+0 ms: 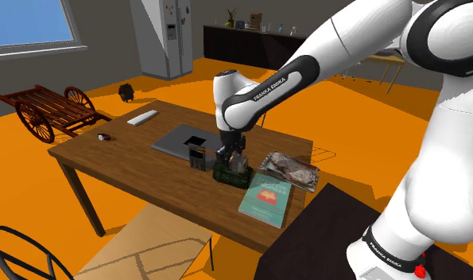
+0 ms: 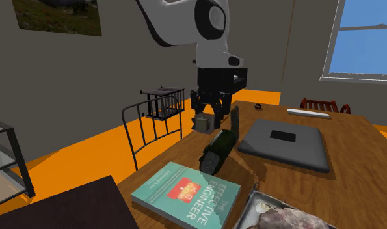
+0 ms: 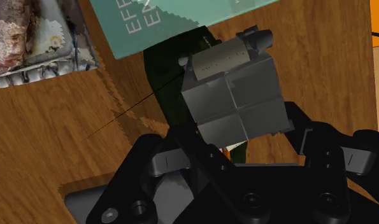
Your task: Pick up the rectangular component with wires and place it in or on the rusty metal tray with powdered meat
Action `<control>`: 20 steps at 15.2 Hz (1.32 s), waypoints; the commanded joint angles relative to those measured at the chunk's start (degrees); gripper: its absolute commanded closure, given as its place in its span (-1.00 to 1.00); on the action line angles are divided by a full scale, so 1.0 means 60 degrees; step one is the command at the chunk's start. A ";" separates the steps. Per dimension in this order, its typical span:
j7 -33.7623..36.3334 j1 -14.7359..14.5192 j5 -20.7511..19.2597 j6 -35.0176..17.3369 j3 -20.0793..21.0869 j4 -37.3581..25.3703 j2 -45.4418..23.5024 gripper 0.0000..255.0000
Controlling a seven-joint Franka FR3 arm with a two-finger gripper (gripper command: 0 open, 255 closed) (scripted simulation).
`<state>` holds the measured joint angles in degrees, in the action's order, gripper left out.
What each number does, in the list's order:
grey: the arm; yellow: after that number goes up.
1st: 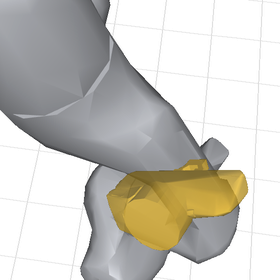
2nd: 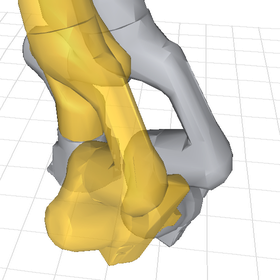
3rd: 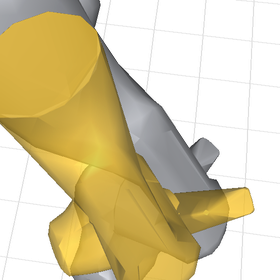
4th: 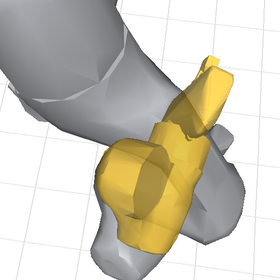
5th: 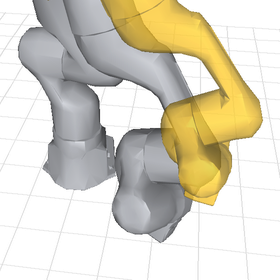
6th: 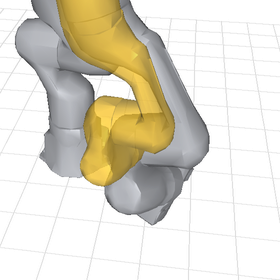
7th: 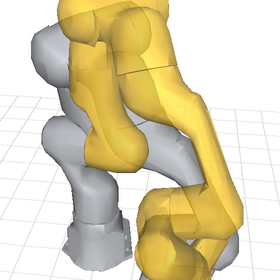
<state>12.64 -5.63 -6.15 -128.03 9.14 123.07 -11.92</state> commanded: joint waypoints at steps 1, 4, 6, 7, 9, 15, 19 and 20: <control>-0.0434 0.0270 0.0073 -0.0177 -0.0136 0.0728 0.0583 1.00; -0.1035 0.0617 0.0107 -0.0423 -0.0388 0.1534 0.1189 1.00; -0.1449 0.0847 0.0104 -0.0566 -0.0582 0.2020 0.1564 1.00; -0.1659 0.0963 0.0094 -0.0631 -0.0688 0.2249 0.1743 1.00; -0.2085 0.1196 0.0056 -0.0750 -0.0913 0.2674 0.2083 1.00; -0.3397 0.1933 -0.0209 -0.1032 -0.1699 0.3698 0.2935 1.00; -0.4301 0.2469 -0.0491 -0.1175 -0.2295 0.4158 0.3343 1.00; -0.4531 0.2606 -0.0571 -0.1207 -0.2453 0.4243 0.3421 1.00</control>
<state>-12.94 9.16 -9.14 -135.47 -4.61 148.22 7.91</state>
